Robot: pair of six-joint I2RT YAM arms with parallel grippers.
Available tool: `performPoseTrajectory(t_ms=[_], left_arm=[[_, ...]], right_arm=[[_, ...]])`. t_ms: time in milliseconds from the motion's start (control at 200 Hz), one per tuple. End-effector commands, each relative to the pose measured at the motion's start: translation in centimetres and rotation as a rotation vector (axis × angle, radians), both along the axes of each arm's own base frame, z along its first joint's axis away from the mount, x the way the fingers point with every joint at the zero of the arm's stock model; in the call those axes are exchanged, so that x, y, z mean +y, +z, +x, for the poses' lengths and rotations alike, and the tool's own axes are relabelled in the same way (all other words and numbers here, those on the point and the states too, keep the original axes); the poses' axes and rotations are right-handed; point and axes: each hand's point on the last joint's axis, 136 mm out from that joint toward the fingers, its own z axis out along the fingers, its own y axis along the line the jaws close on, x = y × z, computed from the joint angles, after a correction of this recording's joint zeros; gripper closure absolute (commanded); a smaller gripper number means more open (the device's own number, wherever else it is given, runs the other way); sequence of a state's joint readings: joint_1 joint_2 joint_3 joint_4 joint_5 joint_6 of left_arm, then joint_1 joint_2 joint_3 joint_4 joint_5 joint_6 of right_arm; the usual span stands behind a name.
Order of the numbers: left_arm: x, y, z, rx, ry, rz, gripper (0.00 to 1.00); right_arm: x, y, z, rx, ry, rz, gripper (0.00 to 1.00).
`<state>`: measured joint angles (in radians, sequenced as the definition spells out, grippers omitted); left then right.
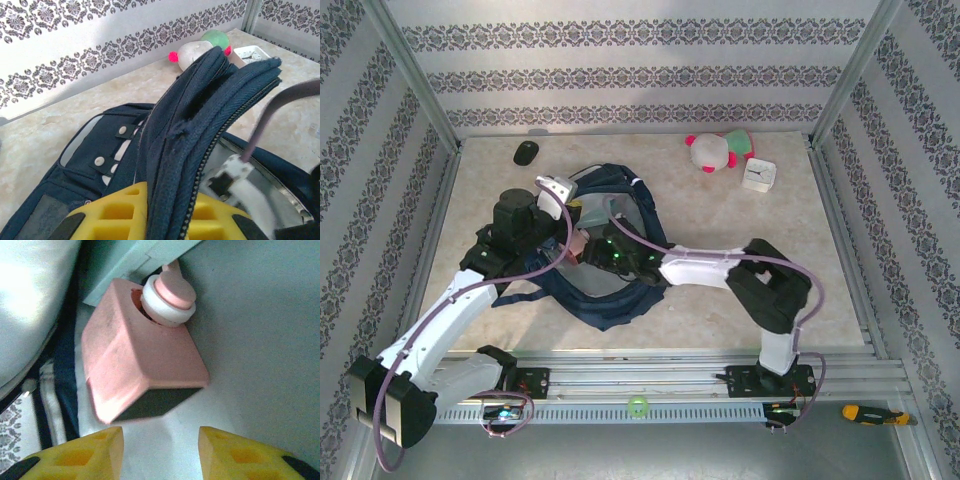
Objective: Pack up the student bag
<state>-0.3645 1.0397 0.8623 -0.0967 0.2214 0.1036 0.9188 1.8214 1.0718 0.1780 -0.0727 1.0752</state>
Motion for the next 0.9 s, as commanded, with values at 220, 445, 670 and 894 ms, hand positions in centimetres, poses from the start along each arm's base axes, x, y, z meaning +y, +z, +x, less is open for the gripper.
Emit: performPoseTrajectory(t_ms=[220,445,670,894], left_arm=[[-0.1,2.6,-2.5,-0.018,-0.032,-0.113,0.3],[1.2,2.1,-4.1,0.089,0.053,-0.208,0.21],[5.5,-2.3,-5.1,0.38,0.401,-0.349,0.27],[8.3,-7.9,-6.9,0.62,0.622,-0.517,0.33]], right_arm=[[-8.4,9.4,-4.9,-0.39,0.106,-0.11,0.51],[-12.3,13.4,-9.0,-0.616,0.322,-0.207,0.43],[-11.2,15.6,-10.5,-0.864,0.612,-0.321,0.38],[-6.2,9.5,-10.8,-1.019,1.077,-0.62,0.34]])
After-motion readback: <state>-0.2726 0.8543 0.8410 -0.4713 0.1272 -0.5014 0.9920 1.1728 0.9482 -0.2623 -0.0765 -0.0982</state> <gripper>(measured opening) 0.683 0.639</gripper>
